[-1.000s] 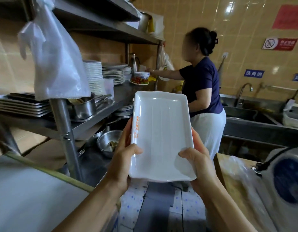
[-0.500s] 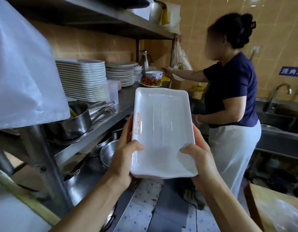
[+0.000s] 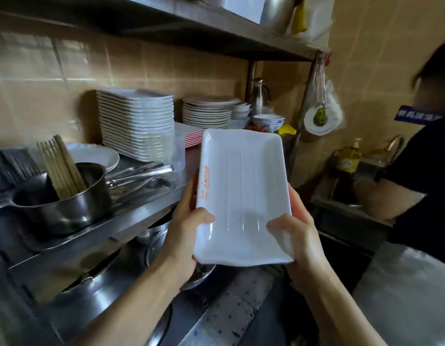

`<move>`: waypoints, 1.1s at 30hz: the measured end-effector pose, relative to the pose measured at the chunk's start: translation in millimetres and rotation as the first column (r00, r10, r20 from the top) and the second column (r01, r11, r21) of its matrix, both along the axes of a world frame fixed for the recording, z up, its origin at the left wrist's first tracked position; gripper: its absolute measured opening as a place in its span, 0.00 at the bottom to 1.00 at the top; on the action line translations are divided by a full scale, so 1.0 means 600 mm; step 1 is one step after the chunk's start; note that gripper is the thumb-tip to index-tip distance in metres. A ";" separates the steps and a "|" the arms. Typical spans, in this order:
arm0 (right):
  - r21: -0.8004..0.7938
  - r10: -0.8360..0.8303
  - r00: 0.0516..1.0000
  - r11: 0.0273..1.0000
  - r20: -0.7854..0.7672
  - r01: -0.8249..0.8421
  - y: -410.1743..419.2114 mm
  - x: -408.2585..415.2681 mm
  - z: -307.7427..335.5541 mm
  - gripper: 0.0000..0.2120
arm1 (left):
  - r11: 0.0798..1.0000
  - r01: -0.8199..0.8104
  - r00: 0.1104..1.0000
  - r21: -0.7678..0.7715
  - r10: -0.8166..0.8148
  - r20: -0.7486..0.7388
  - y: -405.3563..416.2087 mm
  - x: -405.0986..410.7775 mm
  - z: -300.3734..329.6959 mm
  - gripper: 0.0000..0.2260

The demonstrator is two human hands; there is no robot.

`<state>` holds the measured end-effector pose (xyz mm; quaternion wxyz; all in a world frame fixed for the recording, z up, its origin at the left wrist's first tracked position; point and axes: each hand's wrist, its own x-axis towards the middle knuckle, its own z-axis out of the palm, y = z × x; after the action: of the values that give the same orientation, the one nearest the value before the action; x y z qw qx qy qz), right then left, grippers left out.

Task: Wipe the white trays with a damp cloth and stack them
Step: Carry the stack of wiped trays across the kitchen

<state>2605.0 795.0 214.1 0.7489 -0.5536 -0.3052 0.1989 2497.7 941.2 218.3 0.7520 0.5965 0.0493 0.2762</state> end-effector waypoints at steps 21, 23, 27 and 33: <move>0.045 0.180 0.984 0.983 -0.006 -0.180 0.223 0.400 -0.001 0.38 | 0.982 -0.190 0.982 -0.008 0.190 0.020 0.192 0.365 -0.002 0.34; 0.038 0.199 0.980 0.979 -0.008 -0.198 0.249 0.432 0.002 0.38 | 0.974 -0.226 0.974 0.003 0.226 0.027 0.211 0.392 0.006 0.36; 0.042 0.252 0.967 0.967 -0.044 -0.250 0.303 0.493 0.005 0.37 | 0.963 -0.270 0.963 -0.025 0.270 0.009 0.248 0.438 0.012 0.36; 0.027 0.369 0.927 0.929 -0.070 -0.368 0.390 0.584 0.008 0.34 | 0.916 -0.398 0.916 -0.045 0.400 0.023 0.299 0.504 0.012 0.33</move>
<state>2955.1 1028.9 219.1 0.7127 -0.4735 -0.3774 0.3542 2800.4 1120.4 225.6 0.6920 0.5547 0.1634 0.4321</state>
